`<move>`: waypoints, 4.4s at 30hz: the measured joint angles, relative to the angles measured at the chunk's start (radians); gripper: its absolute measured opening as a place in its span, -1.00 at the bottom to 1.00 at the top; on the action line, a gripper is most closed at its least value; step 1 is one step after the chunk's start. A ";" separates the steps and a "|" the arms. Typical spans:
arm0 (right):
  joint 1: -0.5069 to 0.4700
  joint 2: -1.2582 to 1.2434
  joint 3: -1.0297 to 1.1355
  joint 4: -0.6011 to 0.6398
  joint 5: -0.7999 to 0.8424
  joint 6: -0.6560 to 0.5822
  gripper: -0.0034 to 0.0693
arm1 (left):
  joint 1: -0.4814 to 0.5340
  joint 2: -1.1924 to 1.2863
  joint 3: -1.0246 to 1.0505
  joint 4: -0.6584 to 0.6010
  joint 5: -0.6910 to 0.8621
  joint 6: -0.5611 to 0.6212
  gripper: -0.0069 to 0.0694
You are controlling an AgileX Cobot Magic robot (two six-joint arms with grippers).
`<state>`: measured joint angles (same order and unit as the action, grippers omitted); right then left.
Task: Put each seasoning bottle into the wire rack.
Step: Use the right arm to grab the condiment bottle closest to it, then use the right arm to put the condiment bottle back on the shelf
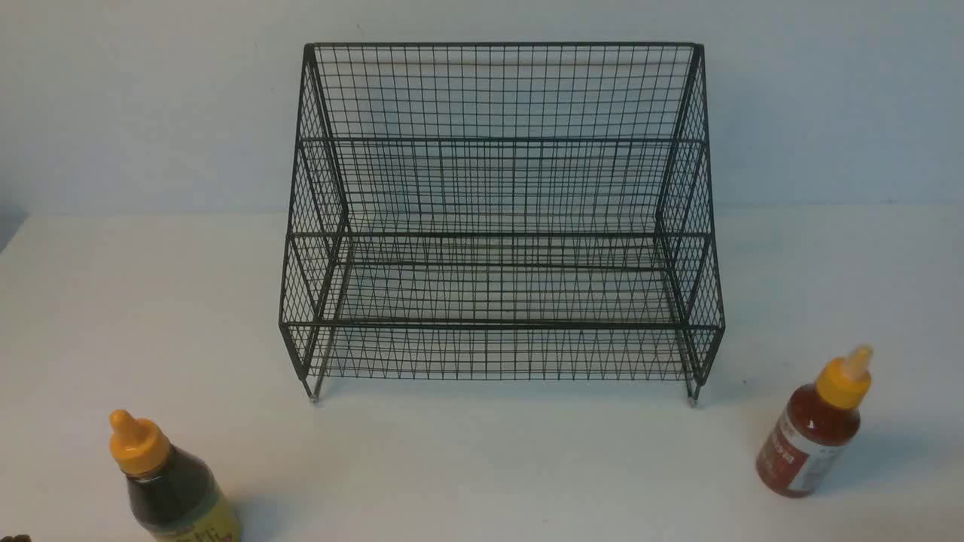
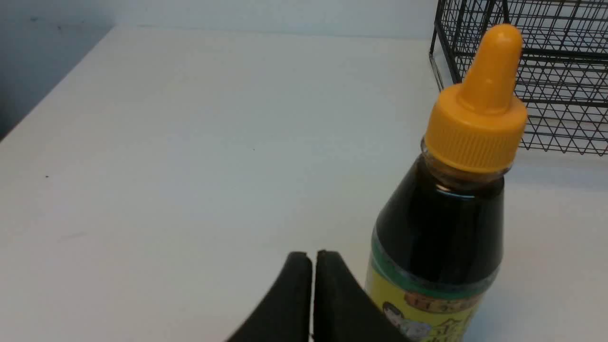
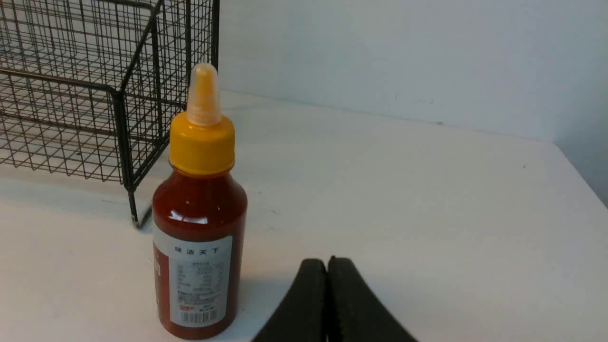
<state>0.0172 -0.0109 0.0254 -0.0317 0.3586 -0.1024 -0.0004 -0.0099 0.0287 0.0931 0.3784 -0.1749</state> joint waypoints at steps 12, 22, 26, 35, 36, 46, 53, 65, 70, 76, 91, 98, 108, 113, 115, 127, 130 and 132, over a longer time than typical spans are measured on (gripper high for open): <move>0.000 0.000 0.000 0.000 0.000 0.000 -0.95 | 0.000 0.000 0.000 0.000 0.000 0.000 -0.83; 0.000 0.000 0.000 0.000 0.000 0.000 -0.95 | 0.000 0.000 0.000 0.000 0.000 0.000 -0.83; 0.000 0.000 0.000 0.000 0.000 0.000 -0.95 | 0.000 0.000 0.000 0.000 0.000 0.000 -0.83; 0.000 0.000 0.000 0.013 0.000 0.008 -0.95 | 0.000 0.000 0.000 0.000 0.000 0.000 -0.83; 0.000 0.000 0.001 0.059 -0.019 0.031 -0.95 | 0.000 0.000 0.000 0.000 0.000 0.000 -0.83; 0.000 0.000 0.003 0.619 -0.083 0.257 -0.95 | 0.000 0.000 0.000 0.000 0.000 0.000 -0.83; 0.000 0.000 -0.014 0.744 -0.047 0.230 -0.95 | 0.000 0.000 0.000 0.000 0.000 0.000 -0.83; 0.000 0.332 -0.628 0.372 0.489 0.115 -0.58 | 0.000 0.000 0.000 0.000 0.000 0.000 -0.83; 0.000 0.626 -0.676 0.384 0.544 0.010 -0.23 | 0.000 0.000 0.000 0.000 0.000 0.000 -0.83; 0.000 0.868 -0.692 0.491 0.480 -0.198 0.26 | 0.000 0.000 0.000 0.000 0.000 0.000 -0.83; 0.000 1.265 -0.726 0.580 0.278 -0.427 0.79 | 0.000 0.000 0.000 0.000 0.000 0.000 -0.83; 0.000 1.363 -0.726 0.630 0.256 -0.491 0.31 | 0.000 0.000 0.000 0.000 0.000 0.000 -0.83; 0.000 1.255 -0.777 0.624 0.436 -0.543 -0.08 | 0.000 0.000 0.000 0.000 0.000 0.000 -0.83; 0.000 1.147 -0.989 0.598 0.645 -0.452 -0.08 | 0.000 0.000 0.000 0.000 0.000 0.000 -0.83; 0.000 1.137 -1.054 0.596 0.703 -0.431 -0.08 | 0.000 0.000 0.000 0.000 0.000 0.000 -0.83; 0.166 1.352 -1.513 0.570 0.734 -0.451 -0.08 | 0.000 0.000 0.000 0.000 0.000 0.000 -0.83; 0.229 1.479 -1.593 0.489 0.674 -0.485 -0.08 | 0.000 0.000 0.000 0.000 0.000 0.000 -0.83; 0.247 1.537 -1.624 0.440 0.644 -0.501 -0.08 | 0.000 0.000 0.000 0.000 0.000 0.000 -0.83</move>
<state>0.2645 1.5263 -1.5991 0.4081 1.0027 -0.6036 -0.0004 -0.0099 0.0287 0.0931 0.3784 -0.1749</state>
